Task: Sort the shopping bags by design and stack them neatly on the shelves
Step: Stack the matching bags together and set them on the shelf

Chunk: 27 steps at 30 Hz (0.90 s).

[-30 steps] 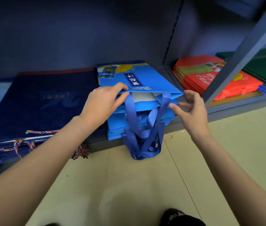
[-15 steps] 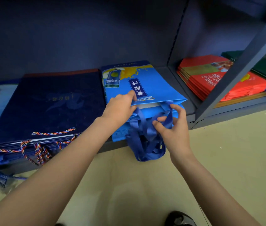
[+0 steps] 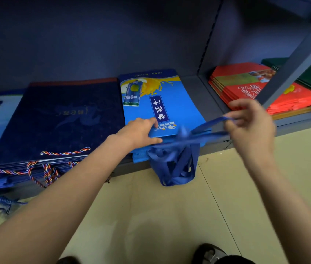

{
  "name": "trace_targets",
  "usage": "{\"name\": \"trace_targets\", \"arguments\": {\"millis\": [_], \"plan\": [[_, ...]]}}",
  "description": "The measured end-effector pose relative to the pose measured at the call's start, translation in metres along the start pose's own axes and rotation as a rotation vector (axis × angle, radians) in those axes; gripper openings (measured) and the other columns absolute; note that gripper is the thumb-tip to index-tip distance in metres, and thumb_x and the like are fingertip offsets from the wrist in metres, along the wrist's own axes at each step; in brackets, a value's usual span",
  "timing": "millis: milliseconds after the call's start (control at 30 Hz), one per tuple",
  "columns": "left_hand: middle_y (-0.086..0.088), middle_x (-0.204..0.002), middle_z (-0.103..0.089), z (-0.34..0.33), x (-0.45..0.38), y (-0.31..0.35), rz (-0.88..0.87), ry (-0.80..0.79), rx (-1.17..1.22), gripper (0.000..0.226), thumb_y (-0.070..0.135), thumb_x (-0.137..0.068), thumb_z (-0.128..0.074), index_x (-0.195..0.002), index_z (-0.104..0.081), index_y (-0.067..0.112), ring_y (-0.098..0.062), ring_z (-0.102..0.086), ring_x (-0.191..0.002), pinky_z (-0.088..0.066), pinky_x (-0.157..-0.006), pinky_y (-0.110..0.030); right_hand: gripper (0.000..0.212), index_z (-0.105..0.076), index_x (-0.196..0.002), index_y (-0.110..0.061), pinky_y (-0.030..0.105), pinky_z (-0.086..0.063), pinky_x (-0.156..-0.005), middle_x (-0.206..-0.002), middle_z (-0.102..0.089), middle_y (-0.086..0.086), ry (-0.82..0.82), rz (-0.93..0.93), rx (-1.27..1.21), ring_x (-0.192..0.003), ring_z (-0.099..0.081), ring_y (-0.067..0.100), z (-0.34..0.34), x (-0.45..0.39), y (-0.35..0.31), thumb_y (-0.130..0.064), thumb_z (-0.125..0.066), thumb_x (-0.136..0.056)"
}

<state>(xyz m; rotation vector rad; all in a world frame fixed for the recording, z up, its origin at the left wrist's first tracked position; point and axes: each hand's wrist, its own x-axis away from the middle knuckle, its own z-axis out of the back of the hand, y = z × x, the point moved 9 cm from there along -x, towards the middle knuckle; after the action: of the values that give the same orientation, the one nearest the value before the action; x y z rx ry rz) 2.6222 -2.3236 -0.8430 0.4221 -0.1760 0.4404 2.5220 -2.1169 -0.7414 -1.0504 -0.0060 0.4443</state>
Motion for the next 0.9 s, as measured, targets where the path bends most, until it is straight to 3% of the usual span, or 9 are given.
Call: {"name": "trace_targets", "arguments": {"millis": [133,233,367,467,533,600,667,800,900], "plan": [[-0.008,-0.112,-0.058,0.004,0.000,0.000,-0.017,0.000,-0.020,0.054,0.053,-0.084,-0.059,-0.126,-0.047,0.022,-0.028,-0.052,-0.102,-0.041,-0.083,-0.034,0.029,-0.053,-0.090,-0.021,0.024,-0.045,-0.057,-0.071,-0.063,0.000,-0.054,-0.050,-0.082,-0.056,-0.055,0.008,0.007,-0.008,-0.003,0.004,-0.062,-0.080],[-0.009,-0.108,-0.064,0.021,0.005,0.007,-0.073,0.149,-0.095,0.049,0.056,-0.089,-0.045,-0.123,-0.054,0.022,-0.031,-0.056,-0.102,-0.045,-0.086,-0.037,0.030,-0.046,-0.088,-0.019,0.020,-0.042,-0.045,-0.065,-0.057,0.003,-0.181,-0.205,-0.506,-0.042,-0.050,0.009,-0.016,0.007,0.001,0.008,-0.059,-0.084],[-0.009,-0.100,-0.069,0.061,0.012,0.021,-0.121,0.431,-0.092,0.046,0.052,-0.094,-0.034,-0.116,-0.060,0.021,-0.035,-0.059,-0.098,-0.043,-0.077,-0.039,0.022,-0.053,-0.085,-0.011,0.019,-0.051,-0.065,-0.076,-0.062,0.007,-0.174,-0.080,-0.726,-0.060,-0.066,0.013,-0.022,0.013,-0.021,0.011,-0.056,-0.084],[-0.012,-0.102,-0.067,0.086,0.010,0.027,-0.090,0.537,-0.104,0.046,0.050,-0.096,-0.032,-0.117,-0.060,0.020,-0.039,-0.056,-0.101,-0.040,-0.076,-0.040,0.017,-0.061,-0.093,-0.005,0.014,-0.049,-0.074,-0.085,-0.065,0.004,-0.185,0.088,-0.545,-0.076,-0.067,0.007,-0.041,0.017,-0.029,0.008,-0.062,-0.082],[-0.011,-0.101,-0.068,0.090,0.012,0.030,-0.097,0.550,-0.091,0.045,0.048,-0.097,-0.033,-0.117,-0.060,0.018,-0.037,-0.056,-0.101,-0.040,-0.079,-0.040,0.020,-0.063,-0.105,-0.002,0.013,-0.045,-0.081,-0.097,-0.065,0.005,-0.206,0.399,-0.157,-0.090,-0.062,0.008,-0.062,0.026,-0.041,-0.005,-0.060,-0.085],[-0.007,-0.100,-0.069,0.084,0.013,0.029,-0.129,0.526,-0.057,0.045,0.050,-0.096,-0.034,-0.117,-0.060,0.019,-0.033,-0.058,-0.099,-0.041,-0.081,-0.040,0.026,-0.064,-0.107,0.000,0.023,-0.046,-0.084,-0.108,-0.065,0.010,-0.195,0.686,0.199,-0.099,-0.057,0.016,-0.088,0.039,-0.048,-0.011,-0.053,-0.086],[-0.004,-0.101,-0.068,0.075,0.015,0.024,-0.133,0.490,-0.026,0.046,0.052,-0.094,-0.034,-0.117,-0.059,0.020,-0.030,-0.059,-0.098,-0.044,-0.080,-0.039,0.023,-0.067,-0.099,-0.001,0.032,-0.050,-0.079,-0.103,-0.066,0.011,-0.105,0.772,0.414,-0.096,-0.060,0.024,-0.105,0.039,-0.046,-0.006,-0.057,-0.079],[-0.007,-0.099,-0.067,0.075,0.017,0.025,-0.138,0.488,0.010,0.047,0.050,-0.094,-0.037,-0.118,-0.058,0.016,-0.031,-0.058,-0.096,-0.041,-0.079,-0.037,0.015,-0.066,-0.089,-0.004,0.032,-0.039,-0.066,-0.093,-0.060,0.010,-0.275,0.528,0.688,-0.092,-0.054,0.032,-0.138,0.021,-0.006,-0.012,-0.053,-0.088],[-0.009,-0.099,-0.066,0.077,0.017,0.028,-0.124,0.491,0.003,0.047,0.048,-0.094,-0.038,-0.120,-0.055,0.012,-0.030,-0.057,-0.097,-0.038,-0.079,-0.034,0.023,-0.066,-0.086,-0.010,0.033,-0.040,-0.072,-0.095,-0.048,0.008,-0.369,0.173,0.474,-0.090,-0.047,0.027,-0.137,0.020,0.031,-0.021,-0.048,-0.095]]}}
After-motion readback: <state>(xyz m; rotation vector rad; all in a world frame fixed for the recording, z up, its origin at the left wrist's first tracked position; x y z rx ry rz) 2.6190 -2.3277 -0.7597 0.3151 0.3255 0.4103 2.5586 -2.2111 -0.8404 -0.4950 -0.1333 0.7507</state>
